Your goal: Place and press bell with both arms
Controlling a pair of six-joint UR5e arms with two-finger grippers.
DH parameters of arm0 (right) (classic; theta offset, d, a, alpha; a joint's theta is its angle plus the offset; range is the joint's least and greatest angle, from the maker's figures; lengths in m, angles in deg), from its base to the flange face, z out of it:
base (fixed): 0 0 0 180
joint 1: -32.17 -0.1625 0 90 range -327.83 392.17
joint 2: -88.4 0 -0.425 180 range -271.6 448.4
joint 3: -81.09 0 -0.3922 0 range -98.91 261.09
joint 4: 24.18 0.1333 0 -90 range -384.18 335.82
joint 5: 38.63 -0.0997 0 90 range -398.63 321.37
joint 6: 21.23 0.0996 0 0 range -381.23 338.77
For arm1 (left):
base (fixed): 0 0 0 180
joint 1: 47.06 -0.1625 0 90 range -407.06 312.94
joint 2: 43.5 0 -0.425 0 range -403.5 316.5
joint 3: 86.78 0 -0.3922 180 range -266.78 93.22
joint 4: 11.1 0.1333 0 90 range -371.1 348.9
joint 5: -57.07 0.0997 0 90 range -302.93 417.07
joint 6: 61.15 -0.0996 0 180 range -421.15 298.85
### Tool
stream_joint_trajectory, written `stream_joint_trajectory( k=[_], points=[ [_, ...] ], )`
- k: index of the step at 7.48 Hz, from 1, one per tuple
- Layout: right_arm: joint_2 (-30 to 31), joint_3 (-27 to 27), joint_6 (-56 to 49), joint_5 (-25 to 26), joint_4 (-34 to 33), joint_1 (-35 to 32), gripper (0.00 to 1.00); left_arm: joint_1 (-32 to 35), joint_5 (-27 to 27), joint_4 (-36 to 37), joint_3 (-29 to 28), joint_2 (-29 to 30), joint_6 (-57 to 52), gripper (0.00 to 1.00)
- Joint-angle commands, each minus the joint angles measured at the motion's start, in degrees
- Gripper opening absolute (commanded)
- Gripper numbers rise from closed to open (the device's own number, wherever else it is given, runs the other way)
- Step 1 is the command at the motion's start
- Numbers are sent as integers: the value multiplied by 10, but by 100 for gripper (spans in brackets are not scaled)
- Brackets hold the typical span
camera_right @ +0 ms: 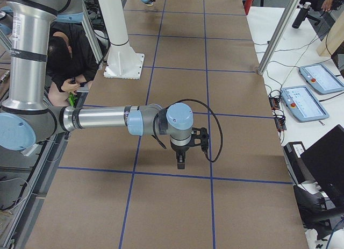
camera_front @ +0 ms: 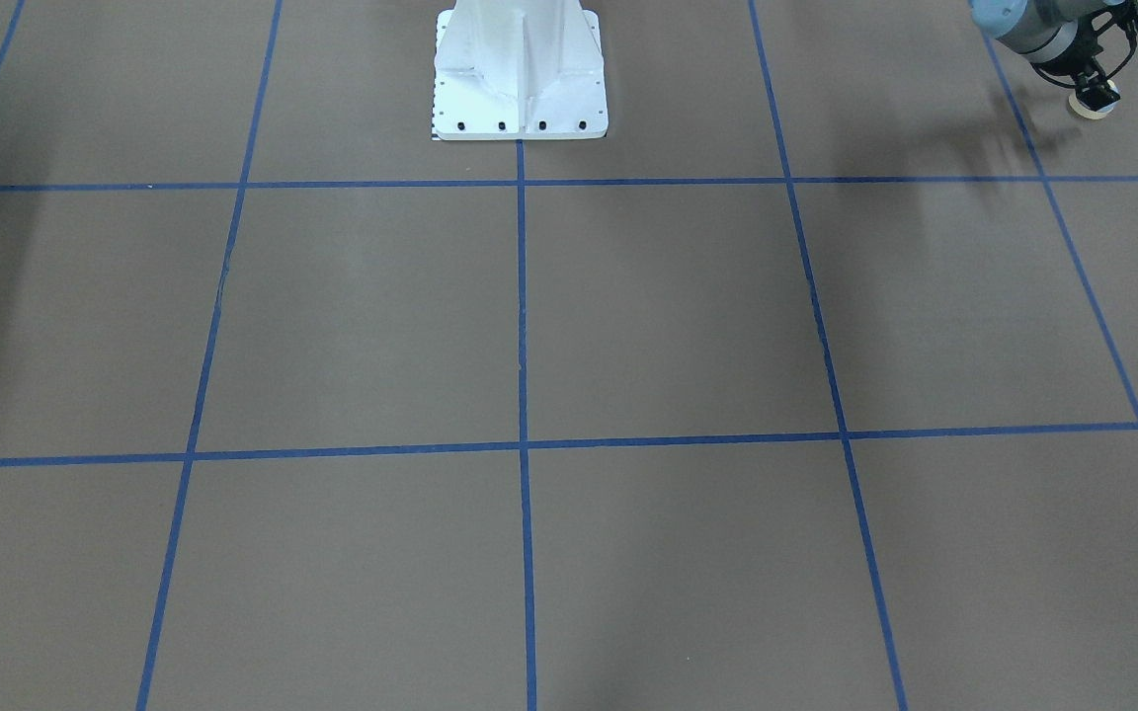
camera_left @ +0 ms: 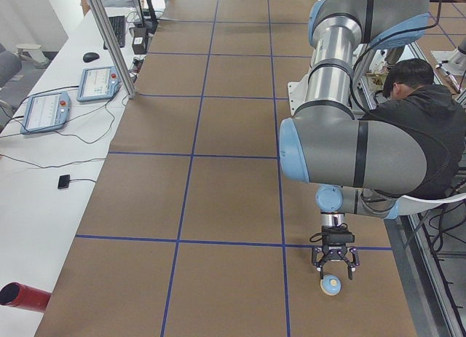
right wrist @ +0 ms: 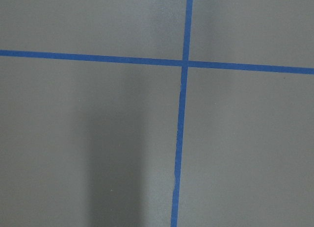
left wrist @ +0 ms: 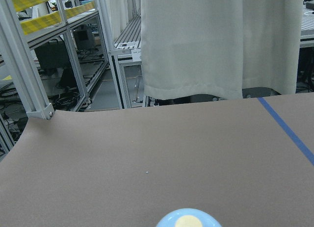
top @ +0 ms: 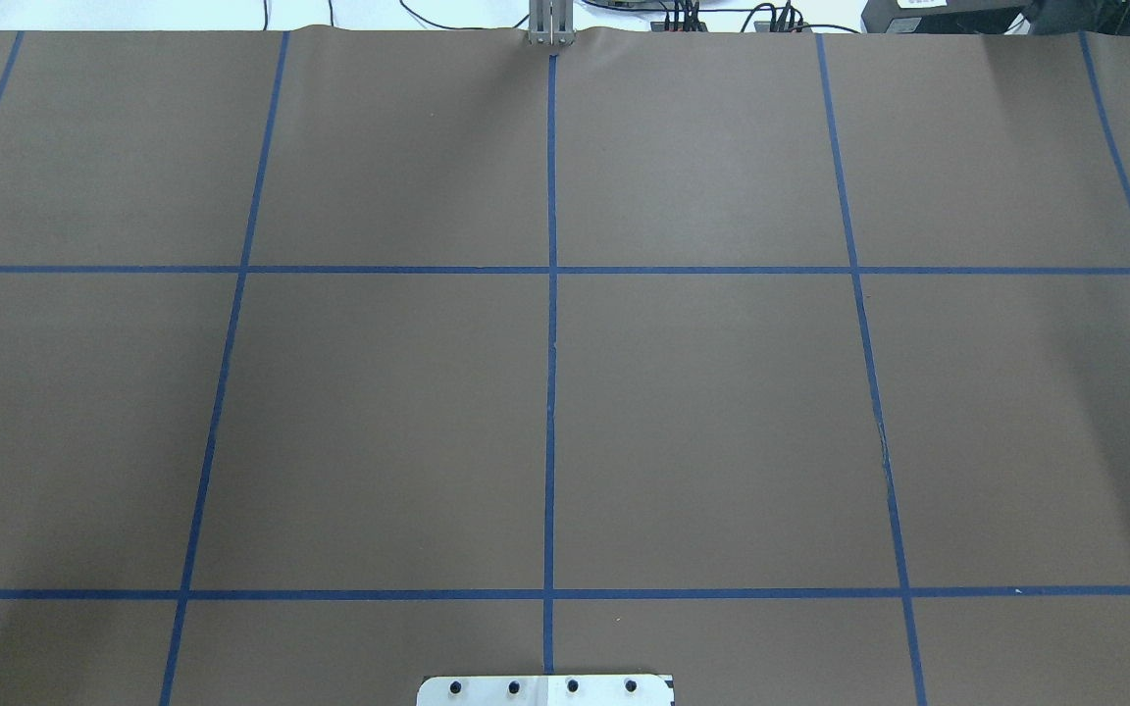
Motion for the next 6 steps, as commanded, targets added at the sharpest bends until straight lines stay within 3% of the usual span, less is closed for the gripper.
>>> stream_joint_trajectory(
  k=[1,6],
  points=[
    [1,0,-1,0,0,0,100,-2,2,-27,-23,3,-2,100],
    [0,0,-1,1,0,0,100,-6,2,-27,-28,9,-3,100]
  ],
)
